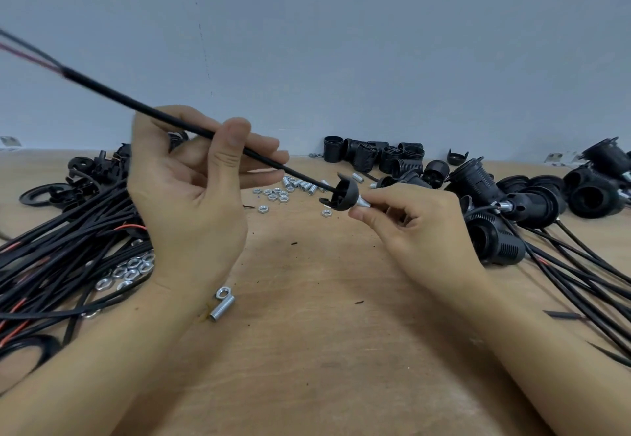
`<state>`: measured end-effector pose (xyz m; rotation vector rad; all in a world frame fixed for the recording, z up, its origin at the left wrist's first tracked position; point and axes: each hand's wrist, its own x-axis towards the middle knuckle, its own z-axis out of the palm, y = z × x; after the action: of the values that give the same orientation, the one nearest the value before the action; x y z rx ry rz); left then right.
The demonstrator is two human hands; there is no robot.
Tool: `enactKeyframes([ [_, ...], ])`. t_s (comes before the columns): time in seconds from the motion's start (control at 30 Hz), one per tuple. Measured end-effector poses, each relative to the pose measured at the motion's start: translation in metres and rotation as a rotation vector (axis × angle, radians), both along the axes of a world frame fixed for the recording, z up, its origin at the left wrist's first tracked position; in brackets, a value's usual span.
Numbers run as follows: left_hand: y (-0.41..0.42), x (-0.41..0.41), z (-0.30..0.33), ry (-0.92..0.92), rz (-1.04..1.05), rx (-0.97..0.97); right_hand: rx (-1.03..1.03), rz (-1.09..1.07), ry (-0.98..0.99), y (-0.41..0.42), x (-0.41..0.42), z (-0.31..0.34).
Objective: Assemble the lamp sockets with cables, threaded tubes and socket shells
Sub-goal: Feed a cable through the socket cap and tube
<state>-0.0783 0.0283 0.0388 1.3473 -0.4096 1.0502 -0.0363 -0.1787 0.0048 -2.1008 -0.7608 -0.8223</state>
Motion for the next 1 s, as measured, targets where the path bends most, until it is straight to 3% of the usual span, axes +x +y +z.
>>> enactKeyframes([
  [0.23,-0.011,0.009,-0.013,0.506,-0.301,-0.220,-0.089,-0.033,-0.003,0.001,0.002,-0.002],
  [0.33,-0.007,0.013,-0.015,0.657,-0.364,-0.215,-0.185,-0.083,-0.008,-0.005,0.005,0.000],
  [0.53,0.007,0.019,-0.010,0.537,-0.186,-0.324,-0.291,-0.139,0.055,-0.014,0.006,0.010],
  [0.63,0.005,0.017,-0.012,0.606,-0.260,-0.365,-0.491,-0.197,0.107,-0.015,0.002,0.016],
  [0.83,-0.017,0.009,-0.024,0.776,-0.493,-0.188,-0.460,-0.065,0.179,0.010,-0.025,0.024],
  [1.0,-0.013,0.016,-0.025,0.802,-0.388,-0.210,-0.484,-0.051,0.263,0.009,-0.028,0.028],
])
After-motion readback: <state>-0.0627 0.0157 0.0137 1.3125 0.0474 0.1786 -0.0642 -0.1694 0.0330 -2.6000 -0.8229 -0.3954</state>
